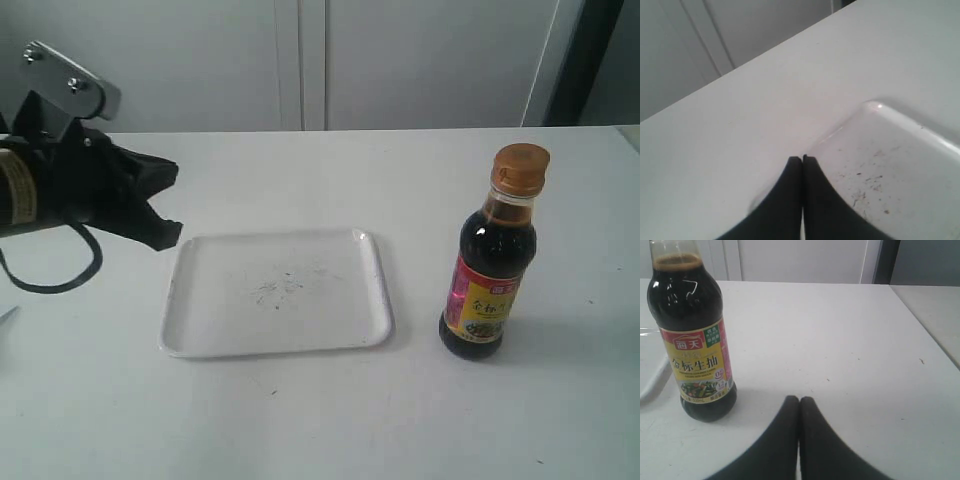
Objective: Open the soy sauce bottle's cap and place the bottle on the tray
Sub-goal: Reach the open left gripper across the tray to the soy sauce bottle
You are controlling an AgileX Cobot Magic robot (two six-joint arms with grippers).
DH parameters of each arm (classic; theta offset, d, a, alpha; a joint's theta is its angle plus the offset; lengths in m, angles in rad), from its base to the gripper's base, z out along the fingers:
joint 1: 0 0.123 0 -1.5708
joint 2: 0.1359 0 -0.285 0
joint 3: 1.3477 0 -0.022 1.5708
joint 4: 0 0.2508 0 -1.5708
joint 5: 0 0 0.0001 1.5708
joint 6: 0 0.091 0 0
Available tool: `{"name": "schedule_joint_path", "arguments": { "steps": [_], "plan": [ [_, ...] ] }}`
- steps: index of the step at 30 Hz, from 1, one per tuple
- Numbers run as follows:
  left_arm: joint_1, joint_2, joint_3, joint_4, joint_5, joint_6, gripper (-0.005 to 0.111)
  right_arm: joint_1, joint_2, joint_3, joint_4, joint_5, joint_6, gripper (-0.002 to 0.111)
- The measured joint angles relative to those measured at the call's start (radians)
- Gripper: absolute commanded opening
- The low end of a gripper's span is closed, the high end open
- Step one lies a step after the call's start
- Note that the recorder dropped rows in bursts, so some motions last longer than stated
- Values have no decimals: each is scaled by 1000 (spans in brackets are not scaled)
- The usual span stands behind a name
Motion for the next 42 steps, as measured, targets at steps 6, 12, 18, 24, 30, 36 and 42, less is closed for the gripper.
{"name": "schedule_joint_path", "arguments": {
  "steps": [6,12,18,24,30,36,42],
  "plan": [
    [-28,103,-15,-3,-171,45,0,0,0,0,0,0,0,0],
    [-30,199,-15,-55,-322,105,0,0,0,0,0,0,0,0],
    [-30,277,-24,-67,-477,118,0,0,0,0,0,0,0,0],
    [-30,360,-26,-76,-699,150,0,0,0,0,0,0,0,0],
    [-34,417,-26,-76,-793,206,0,0,0,0,0,0,0,0],
    [-74,449,-31,-76,-802,267,40,0,0,0,0,0,0,0],
    [-129,488,-77,-81,-802,272,105,0,0,0,0,0,0,0]
  ]
}}
